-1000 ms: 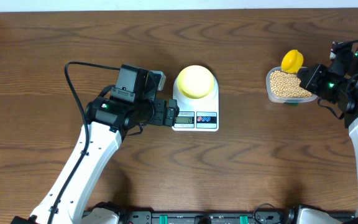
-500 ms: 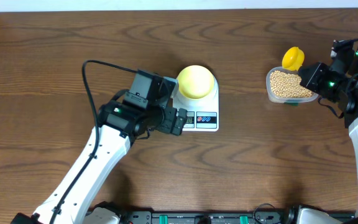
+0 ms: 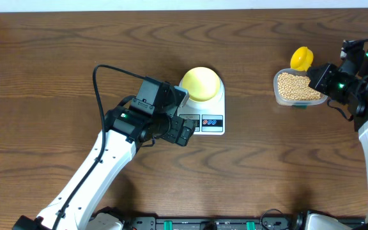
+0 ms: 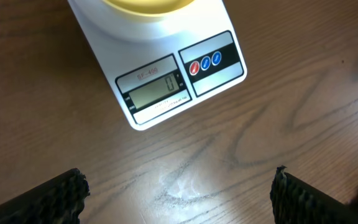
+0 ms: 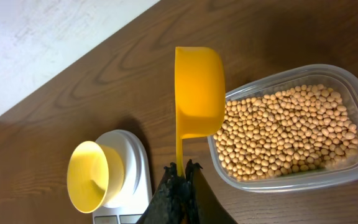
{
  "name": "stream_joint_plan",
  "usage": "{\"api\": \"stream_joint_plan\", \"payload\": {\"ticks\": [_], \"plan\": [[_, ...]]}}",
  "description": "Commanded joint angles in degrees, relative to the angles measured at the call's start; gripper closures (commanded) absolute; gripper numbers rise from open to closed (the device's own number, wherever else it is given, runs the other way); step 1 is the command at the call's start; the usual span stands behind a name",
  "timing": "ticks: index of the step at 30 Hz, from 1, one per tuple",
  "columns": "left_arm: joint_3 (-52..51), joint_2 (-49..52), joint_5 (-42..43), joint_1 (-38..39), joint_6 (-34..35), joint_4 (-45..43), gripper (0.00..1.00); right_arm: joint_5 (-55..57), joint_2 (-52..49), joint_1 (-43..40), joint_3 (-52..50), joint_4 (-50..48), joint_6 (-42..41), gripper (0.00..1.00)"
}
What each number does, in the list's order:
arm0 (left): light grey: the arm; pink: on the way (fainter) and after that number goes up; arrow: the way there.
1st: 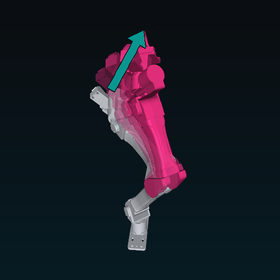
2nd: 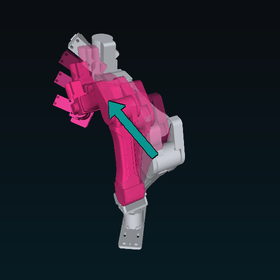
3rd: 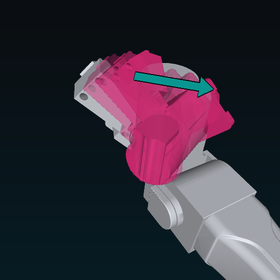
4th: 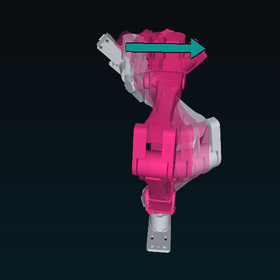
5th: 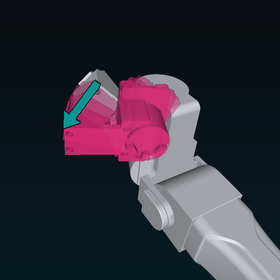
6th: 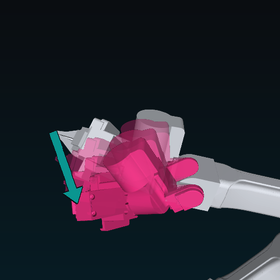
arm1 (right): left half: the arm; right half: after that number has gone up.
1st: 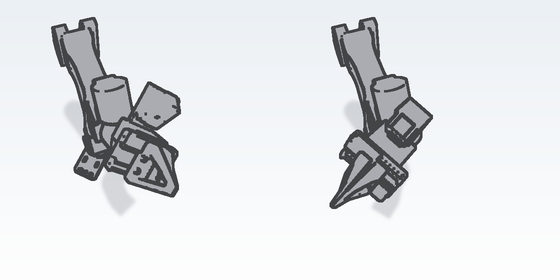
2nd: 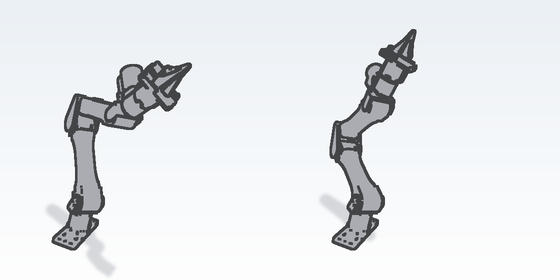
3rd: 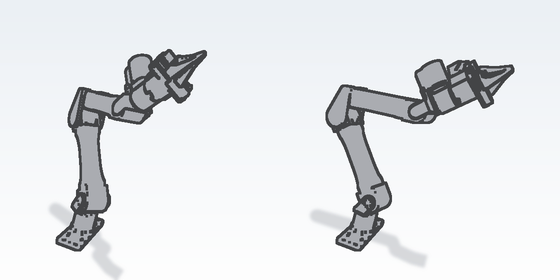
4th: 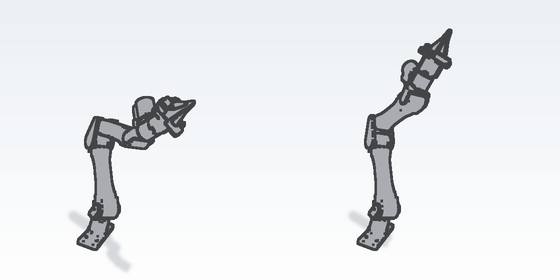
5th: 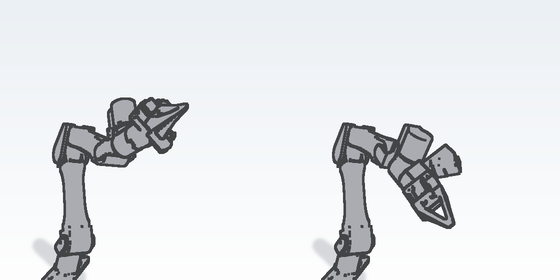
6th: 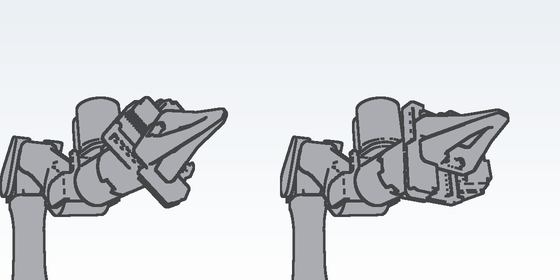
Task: Scoop item into bowl and weigh 50g on scale
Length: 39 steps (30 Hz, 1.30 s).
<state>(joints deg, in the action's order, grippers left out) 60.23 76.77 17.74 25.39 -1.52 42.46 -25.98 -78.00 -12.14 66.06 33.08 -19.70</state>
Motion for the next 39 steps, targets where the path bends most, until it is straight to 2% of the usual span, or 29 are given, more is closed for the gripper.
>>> {"api": "stream_joint_plan", "payload": {"ticks": [1, 9, 13, 22, 33, 39], "plan": [[-0.13, 0.11, 0.63, 0.09, -0.81, -0.76, 0.04, -0.55, -0.02, 0.24, 0.90, -0.24, 1.11, 0.99], [-0.13, 0.11, 0.50, 0.09, -0.81, -2.38, 0.04, -0.55, -0.02, 0.24, 0.90, -0.15, 1.14, 0.99], [-0.13, 0.11, -3.54, 0.09, 2.10, -2.25, 0.04, -0.55, -0.02, 0.24, 0.90, 0.09, 1.14, 0.99], [-0.13, 0.11, -1.18, 0.09, 1.92, -2.29, 0.04, -0.52, -0.02, 0.24, 0.90, 0.15, 1.18, 0.99], [-0.13, 0.11, 1.05, 0.09, 0.22, -2.36, 0.04, -0.48, -0.02, 0.22, 0.90, 0.26, 5.16, 0.99], [-0.13, 0.13, 1.05, 0.09, 0.24, -2.49, 0.04, 5.95, -0.02, 0.22, 0.90, 1.95, 5.88, 0.99]]}}
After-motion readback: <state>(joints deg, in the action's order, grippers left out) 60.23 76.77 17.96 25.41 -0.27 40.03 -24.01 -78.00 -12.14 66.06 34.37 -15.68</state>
